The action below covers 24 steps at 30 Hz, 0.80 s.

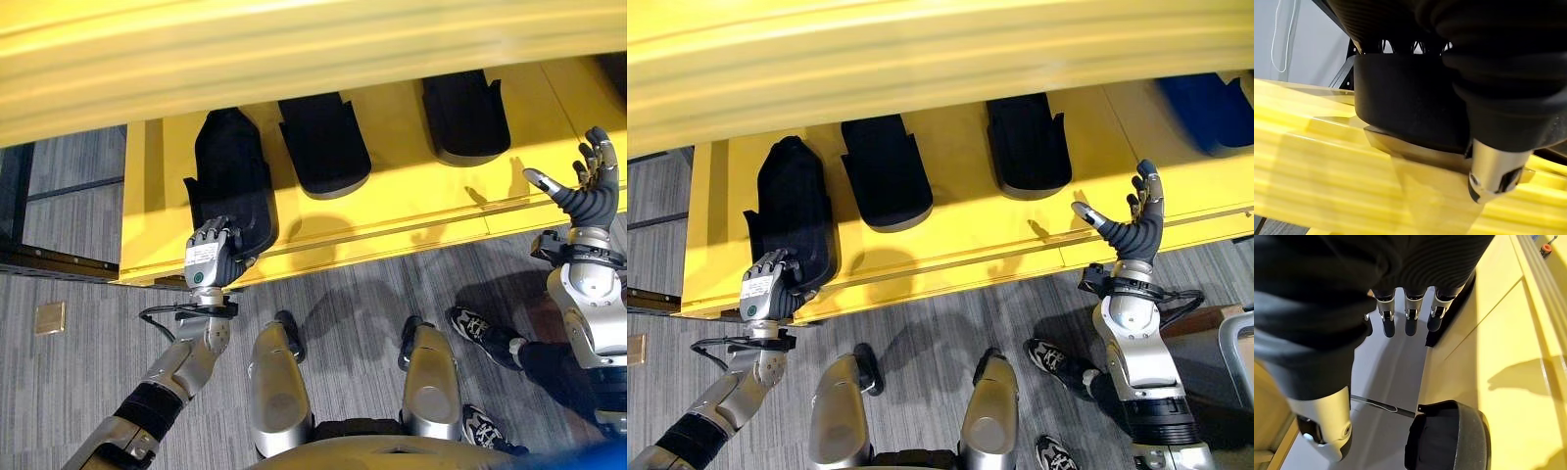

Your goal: Move parts from the plastic box to the shelf.

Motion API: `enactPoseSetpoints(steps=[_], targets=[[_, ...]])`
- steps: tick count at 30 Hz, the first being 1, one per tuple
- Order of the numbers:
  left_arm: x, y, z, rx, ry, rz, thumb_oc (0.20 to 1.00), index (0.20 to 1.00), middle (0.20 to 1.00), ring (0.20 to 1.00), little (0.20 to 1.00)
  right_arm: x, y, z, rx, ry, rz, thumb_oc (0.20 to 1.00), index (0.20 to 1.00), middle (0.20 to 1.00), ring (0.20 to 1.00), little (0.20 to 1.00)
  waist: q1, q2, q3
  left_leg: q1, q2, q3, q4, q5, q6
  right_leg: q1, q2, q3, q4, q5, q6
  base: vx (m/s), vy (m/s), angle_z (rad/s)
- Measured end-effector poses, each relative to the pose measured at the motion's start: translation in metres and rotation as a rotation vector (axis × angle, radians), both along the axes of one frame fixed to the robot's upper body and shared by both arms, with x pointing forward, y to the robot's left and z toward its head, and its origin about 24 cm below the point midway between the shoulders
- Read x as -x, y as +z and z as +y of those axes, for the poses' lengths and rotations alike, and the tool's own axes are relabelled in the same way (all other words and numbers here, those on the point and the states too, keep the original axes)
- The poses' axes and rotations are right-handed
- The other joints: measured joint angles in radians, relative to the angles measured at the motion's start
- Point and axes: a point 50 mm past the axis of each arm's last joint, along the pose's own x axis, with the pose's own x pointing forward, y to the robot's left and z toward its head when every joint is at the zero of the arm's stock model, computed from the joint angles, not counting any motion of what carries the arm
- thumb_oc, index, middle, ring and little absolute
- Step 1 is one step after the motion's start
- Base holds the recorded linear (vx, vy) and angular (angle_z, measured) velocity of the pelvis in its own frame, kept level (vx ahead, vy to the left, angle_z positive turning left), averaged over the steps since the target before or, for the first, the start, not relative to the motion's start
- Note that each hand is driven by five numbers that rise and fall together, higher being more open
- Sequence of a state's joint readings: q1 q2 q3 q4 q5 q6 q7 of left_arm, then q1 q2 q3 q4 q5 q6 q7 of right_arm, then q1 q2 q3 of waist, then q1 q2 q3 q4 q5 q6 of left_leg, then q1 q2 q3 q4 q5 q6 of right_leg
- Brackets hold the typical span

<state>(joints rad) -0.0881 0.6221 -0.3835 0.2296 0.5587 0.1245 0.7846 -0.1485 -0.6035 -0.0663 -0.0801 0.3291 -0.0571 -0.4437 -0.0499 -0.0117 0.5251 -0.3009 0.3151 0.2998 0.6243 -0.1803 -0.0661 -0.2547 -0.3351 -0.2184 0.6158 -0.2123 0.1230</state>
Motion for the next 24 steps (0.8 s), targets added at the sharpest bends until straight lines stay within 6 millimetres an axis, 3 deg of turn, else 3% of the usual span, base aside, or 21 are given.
enactPoseSetpoints(steps=[19, 20, 24], targets=[[0.000, -0.014, 0.016, 0.106, 0.153, 0.122, 0.200, 0.200, 0.200, 0.200, 0.200, 0.002, -0.010, 0.000, 0.022, 0.029, 0.070, 1.000, 1.000, 1.000, 1.000, 1.000, -0.034, 0.006, -0.049, 0.029, 0.003, 0.019, 0.010, 0.001, -0.006, -0.017, 0.002, 0.043, 0.038, -0.003, 0.001, 0.04, 0.023, -0.05], [0.000, -0.015, 0.020, 0.113, 0.180, 0.127, 0.200, 0.200, 0.200, 0.200, 0.200, 0.002, -0.010, 0.000, 0.034, 0.029, 0.072, 1.000, 1.000, 1.000, 1.000, 1.000, -0.038, 0.006, -0.049, 0.034, 0.003, 0.022, 0.011, 0.000, -0.006, -0.017, 0.002, 0.047, 0.042, -0.003, 0.001, 0.04, 0.033, -0.06], [-0.008, 0.004, 0.066, 0.137, 0.422, 0.062, 0.200, 0.200, 0.200, 0.200, 0.200, 0.002, -0.012, 0.000, 0.044, 0.038, 0.091, 1.000, 1.000, 1.000, 1.000, 1.000, -0.047, 0.008, -0.060, 0.037, 0.003, 0.022, 0.011, 0.001, -0.006, -0.018, 0.003, 0.050, 0.044, -0.003, 0.001, 0.03, 0.019, -0.04]])
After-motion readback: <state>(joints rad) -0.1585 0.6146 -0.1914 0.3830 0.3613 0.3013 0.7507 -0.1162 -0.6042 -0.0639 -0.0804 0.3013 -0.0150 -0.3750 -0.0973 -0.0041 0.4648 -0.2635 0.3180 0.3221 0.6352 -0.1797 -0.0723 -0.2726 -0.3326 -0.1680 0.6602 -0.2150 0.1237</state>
